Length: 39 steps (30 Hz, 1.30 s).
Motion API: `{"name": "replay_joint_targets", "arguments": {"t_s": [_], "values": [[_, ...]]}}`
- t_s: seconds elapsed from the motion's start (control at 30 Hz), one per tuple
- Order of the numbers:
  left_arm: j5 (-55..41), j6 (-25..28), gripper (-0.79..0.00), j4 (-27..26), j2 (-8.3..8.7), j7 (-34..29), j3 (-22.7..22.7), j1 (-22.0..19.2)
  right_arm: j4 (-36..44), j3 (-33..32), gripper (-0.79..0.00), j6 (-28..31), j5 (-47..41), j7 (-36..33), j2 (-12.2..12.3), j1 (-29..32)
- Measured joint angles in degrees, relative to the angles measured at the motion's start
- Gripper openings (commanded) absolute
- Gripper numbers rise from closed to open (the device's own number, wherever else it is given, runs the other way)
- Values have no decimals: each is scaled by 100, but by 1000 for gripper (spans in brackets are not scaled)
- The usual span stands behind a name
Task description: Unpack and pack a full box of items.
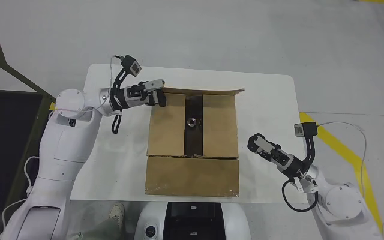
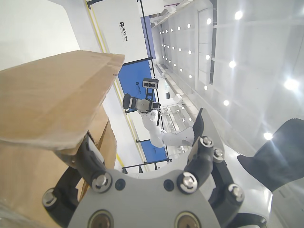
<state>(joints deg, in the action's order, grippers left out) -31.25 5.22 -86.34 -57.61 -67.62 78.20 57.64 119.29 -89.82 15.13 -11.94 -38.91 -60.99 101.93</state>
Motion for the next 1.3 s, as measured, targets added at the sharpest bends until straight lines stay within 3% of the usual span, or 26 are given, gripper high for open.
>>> {"name": "replay_joint_targets", "arguments": {"t_s": [0.5, 0.93, 1.3], "values": [[10, -9, 0, 1011, -163, 543, -592, -984, 0, 0, 0, 0, 0, 0, 0, 0], [-93, -166, 0, 2376, -387, 977, -1123, -1948, 0, 0, 0, 0, 0, 0, 0, 0], [-279, -225, 0, 3422, -626, 950, -1630, -2439, 0, 0, 0, 0, 0, 0, 0, 0]]}}
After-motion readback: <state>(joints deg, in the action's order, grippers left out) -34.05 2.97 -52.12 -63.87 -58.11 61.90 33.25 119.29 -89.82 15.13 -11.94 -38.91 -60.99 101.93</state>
